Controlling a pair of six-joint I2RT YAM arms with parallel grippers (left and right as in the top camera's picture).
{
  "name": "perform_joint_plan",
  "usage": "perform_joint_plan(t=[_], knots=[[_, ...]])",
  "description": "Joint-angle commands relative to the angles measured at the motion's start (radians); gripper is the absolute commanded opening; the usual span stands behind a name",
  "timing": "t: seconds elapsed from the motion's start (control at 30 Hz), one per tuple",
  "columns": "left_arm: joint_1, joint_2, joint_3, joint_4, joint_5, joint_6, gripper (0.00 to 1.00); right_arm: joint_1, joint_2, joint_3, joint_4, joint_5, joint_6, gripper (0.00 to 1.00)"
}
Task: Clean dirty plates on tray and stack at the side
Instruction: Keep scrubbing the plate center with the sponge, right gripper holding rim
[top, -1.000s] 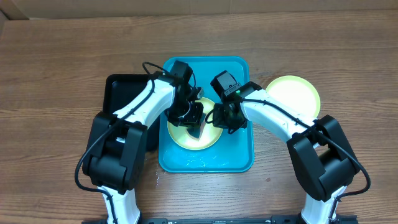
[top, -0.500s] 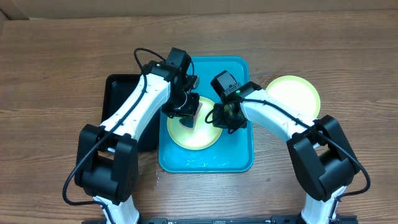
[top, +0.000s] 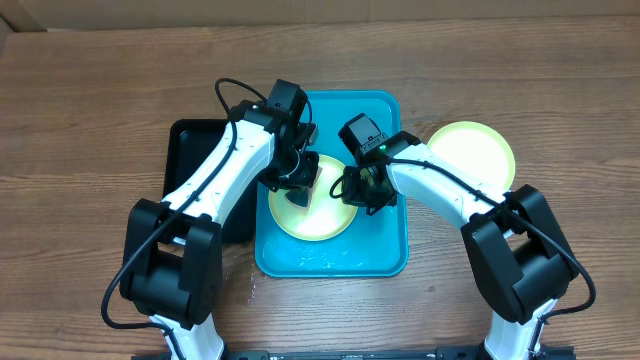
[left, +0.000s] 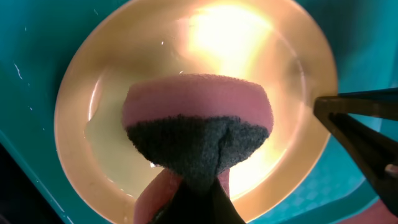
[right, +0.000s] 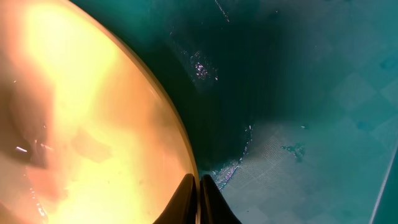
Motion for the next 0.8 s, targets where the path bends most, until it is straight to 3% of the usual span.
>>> perform_joint_plan(t=[0.0, 0.47, 0.77], knots=[[-0.011, -0.013, -0.027, 0.017, -0.019, -0.01, 0.04, 0.006, -0.023, -0.006, 0.007, 0.002, -0.001, 0.04], [-0.019, -0.013, -0.156, 0.174, -0.022, -0.011, 0.04, 0.006, -0.023, -0.006, 0.007, 0.002, -0.001, 0.04], [-0.019, -0.013, -0.186, 0.206, -0.177, -0.078, 0.04, 0.006, -0.023, -0.006, 0.007, 0.002, 0.0, 0.04]])
